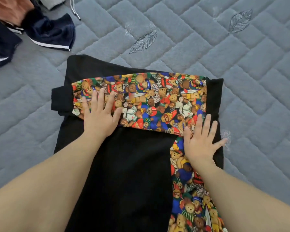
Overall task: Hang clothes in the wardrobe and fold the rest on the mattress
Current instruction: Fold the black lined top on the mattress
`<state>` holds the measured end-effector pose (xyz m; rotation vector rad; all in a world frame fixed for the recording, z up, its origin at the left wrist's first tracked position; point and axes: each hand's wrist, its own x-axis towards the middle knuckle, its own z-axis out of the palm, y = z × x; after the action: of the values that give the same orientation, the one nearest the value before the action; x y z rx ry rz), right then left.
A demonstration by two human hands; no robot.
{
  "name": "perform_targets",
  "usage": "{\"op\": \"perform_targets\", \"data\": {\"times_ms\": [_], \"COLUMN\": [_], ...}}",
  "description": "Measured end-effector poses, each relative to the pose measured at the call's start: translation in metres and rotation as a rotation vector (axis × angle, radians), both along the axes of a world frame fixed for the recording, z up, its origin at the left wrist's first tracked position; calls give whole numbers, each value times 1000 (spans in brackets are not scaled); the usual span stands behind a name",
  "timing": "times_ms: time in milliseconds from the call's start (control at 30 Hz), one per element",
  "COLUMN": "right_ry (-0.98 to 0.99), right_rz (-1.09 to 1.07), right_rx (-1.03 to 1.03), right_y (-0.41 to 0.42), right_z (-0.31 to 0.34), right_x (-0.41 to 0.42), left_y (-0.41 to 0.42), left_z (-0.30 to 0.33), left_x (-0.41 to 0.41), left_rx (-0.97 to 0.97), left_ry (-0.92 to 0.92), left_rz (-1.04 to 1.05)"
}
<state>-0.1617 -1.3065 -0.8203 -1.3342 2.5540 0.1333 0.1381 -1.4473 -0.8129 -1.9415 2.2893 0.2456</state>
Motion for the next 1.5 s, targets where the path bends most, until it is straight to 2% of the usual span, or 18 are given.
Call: {"op": "perform_targets", "data": {"times_ms": [100, 267, 367, 433, 500, 600, 733, 800, 833, 900, 1000, 1133, 1167, 1233, 1300, 1367, 1433, 1500], "right_ry": [-9, -61, -155, -219, -298, -428, -500, -555, -649, -896, -1171, -1387, -1436, -1430, -1346, -1180, -1018, -843], "right_rz": [-123, -370, -522, -542, -500, -376, -342, -330, -410, -750, -1108, -1520, -1586, -1575, -1467, -1290, -1095, -976], "right_rx": [30, 96, 153, 277, 469, 744, 747, 747, 726, 686, 519, -87, -248, -411, -430, -377, -307, -280], "right_y": [38, 92, 116, 130, 146, 172, 184, 181, 178, 169, 139, 58, 38, 7, -20, -39, -56, -72], "right_z": [6, 31, 50, 62, 73, 84, 99, 110, 112, 124, 143, 171, 178, 185, 185, 180, 163, 135], "right_x": [1, 21, 31, 33, 35, 44, 61, 66, 66, 61, 44, 1, -12, -33, -50, -54, -50, -52], "left_y": [68, 168, 197, 213, 226, 236, 239, 242, 240, 231, 196, 111, 89, 47, 19, 9, -2, -14], "left_z": [1, 10, 23, 32, 42, 62, 92, 104, 111, 129, 154, 182, 188, 193, 193, 182, 153, 128], "left_x": [43, 85, 96, 110, 122, 126, 105, 98, 97, 97, 98, 97, 95, 92, 81, 72, 70, 66], "left_rx": [-8, 163, 192, 324, 541, 782, 992, 1017, 1002, 965, 913, 597, 505, 389, 399, 437, 351, 270], "left_ry": [-14, 38, 25, -13, -35, -20, -11, -3, 12, 222, 741, 1279, 1422, 1601, 1490, 1087, 654, 445], "left_rz": [169, 781, 930, 1031, 1065, 979, 812, 747, 755, 1000, 1356, 1508, 1487, 1373, 1213, 1028, 848, 775]}}
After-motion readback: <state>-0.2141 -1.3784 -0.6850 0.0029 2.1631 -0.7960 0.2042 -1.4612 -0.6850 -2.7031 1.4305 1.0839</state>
